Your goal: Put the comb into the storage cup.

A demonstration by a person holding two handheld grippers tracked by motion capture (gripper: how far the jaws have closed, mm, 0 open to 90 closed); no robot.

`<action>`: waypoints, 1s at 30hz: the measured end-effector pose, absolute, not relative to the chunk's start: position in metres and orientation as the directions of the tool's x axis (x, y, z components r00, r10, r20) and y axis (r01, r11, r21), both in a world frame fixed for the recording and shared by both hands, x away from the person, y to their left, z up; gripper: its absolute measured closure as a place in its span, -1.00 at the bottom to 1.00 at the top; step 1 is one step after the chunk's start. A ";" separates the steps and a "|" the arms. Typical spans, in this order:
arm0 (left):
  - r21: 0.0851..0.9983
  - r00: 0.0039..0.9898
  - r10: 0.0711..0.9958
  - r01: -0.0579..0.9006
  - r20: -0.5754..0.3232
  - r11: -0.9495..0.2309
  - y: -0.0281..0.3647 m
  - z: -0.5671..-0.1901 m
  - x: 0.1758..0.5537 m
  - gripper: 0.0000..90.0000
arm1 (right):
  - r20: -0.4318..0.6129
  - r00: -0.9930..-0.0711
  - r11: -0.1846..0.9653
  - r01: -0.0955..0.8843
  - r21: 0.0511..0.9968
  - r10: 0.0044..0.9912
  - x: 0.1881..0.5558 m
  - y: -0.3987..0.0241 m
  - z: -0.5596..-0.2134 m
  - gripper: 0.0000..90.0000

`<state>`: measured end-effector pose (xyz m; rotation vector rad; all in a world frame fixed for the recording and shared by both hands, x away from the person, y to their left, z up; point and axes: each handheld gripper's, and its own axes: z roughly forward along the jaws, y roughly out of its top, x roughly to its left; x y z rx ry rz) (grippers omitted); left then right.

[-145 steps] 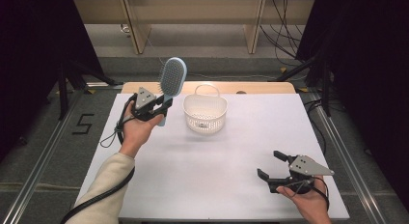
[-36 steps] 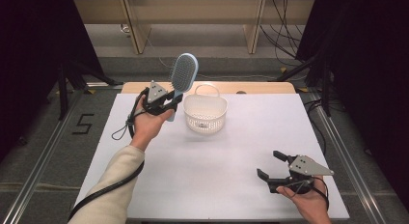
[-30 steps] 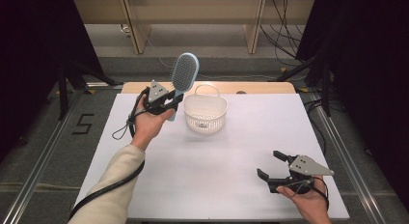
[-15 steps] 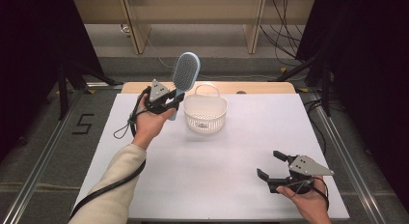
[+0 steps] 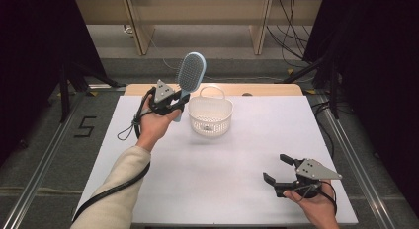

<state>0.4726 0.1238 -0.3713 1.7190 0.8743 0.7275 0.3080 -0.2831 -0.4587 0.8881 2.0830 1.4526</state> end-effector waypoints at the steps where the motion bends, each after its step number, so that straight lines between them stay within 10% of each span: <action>1: 0.956 0.553 0.831 0.209 0.059 -0.207 0.123 -0.371 0.473 0.55 | 0.000 -0.693 0.239 0.249 0.938 0.721 0.308 -0.283 -0.459 -0.71; 30: 0.957 0.560 0.827 0.206 0.055 -0.203 0.115 -0.369 0.478 0.55 | 0.001 -0.695 0.238 0.248 0.939 0.719 0.308 -0.283 -0.459 -0.71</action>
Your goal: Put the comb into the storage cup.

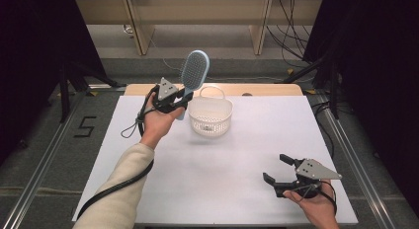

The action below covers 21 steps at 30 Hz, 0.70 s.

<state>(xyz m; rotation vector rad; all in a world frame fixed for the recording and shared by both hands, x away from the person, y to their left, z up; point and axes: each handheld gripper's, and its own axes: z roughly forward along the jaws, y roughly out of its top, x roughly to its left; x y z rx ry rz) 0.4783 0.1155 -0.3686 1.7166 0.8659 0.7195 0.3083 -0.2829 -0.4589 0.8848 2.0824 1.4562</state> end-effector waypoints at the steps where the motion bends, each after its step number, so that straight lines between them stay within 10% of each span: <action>1: 0.957 0.560 0.827 0.205 0.056 -0.203 0.115 -0.369 0.478 0.55 | 0.001 -0.695 0.237 0.247 0.939 0.719 0.308 -0.283 -0.459 -0.71; 21: 0.958 0.564 0.824 0.200 0.060 -0.207 0.112 -0.366 0.482 0.55 | 0.003 -0.694 0.235 0.248 0.940 0.720 0.308 -0.283 -0.459 -0.71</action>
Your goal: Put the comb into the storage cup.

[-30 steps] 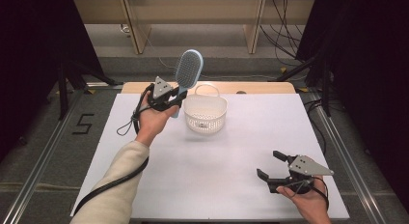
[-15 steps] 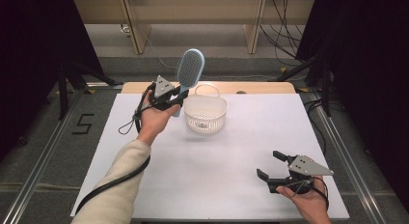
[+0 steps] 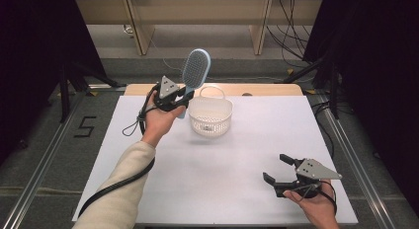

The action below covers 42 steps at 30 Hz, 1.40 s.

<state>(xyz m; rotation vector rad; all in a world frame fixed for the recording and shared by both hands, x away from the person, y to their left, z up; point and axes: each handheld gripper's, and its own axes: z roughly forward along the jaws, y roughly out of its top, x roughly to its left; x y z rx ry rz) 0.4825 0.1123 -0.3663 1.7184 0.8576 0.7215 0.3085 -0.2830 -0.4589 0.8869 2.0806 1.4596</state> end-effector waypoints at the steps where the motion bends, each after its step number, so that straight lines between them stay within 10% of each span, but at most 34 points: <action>1: 0.958 0.564 0.824 0.200 0.060 -0.206 0.112 -0.366 0.483 0.55 | 0.004 -0.695 0.234 0.248 0.940 0.719 0.309 -0.283 -0.459 -0.71; 42: 0.959 0.578 0.814 0.190 0.062 -0.208 0.103 -0.362 0.490 0.55 | 0.010 -0.694 0.229 0.250 0.941 0.720 0.308 -0.283 -0.459 -0.71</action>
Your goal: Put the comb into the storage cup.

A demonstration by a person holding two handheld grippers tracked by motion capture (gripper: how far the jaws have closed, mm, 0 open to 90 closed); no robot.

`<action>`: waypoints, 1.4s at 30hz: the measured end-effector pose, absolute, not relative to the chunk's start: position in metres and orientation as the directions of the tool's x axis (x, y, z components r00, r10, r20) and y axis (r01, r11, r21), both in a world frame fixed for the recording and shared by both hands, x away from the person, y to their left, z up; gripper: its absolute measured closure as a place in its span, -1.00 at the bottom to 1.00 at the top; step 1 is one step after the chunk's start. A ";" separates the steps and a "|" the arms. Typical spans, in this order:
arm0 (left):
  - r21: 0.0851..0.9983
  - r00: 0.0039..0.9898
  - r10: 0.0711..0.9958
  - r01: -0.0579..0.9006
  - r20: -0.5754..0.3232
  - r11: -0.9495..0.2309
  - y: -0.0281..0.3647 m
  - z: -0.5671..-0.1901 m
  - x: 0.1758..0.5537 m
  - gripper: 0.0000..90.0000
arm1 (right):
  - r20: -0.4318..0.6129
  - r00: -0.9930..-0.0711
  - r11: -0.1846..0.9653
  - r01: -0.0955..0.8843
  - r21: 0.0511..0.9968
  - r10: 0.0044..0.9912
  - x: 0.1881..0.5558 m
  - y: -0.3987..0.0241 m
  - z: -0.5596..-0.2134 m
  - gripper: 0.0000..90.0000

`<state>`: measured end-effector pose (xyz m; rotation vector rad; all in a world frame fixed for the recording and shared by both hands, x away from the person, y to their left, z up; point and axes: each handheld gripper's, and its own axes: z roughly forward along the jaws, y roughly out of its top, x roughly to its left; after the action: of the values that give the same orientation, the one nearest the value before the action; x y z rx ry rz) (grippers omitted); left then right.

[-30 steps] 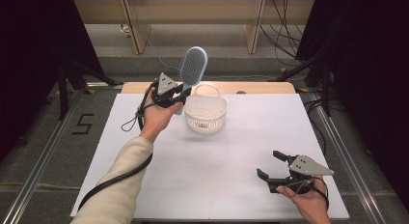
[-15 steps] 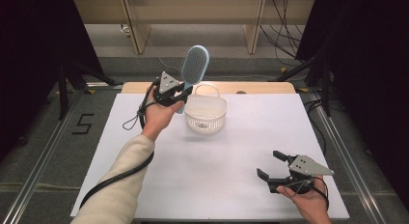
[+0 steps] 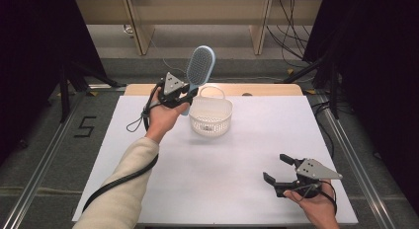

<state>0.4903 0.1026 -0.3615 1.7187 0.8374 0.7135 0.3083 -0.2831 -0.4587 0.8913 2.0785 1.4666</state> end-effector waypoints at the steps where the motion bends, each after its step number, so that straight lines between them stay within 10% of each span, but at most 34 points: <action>1: 0.960 0.577 0.814 0.190 0.060 -0.206 0.102 -0.361 0.490 0.55 | 0.010 -0.694 0.229 0.250 0.941 0.720 0.308 -0.283 -0.459 -0.71; 42: 0.960 0.583 0.810 0.182 0.070 -0.214 0.094 -0.357 0.498 0.55 | 0.010 -0.695 0.229 0.250 0.941 0.719 0.308 -0.283 -0.459 -0.71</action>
<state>0.4978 0.0941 -0.3574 1.7217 0.8250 0.7176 0.3085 -0.2834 -0.4585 0.8905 2.0789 1.4676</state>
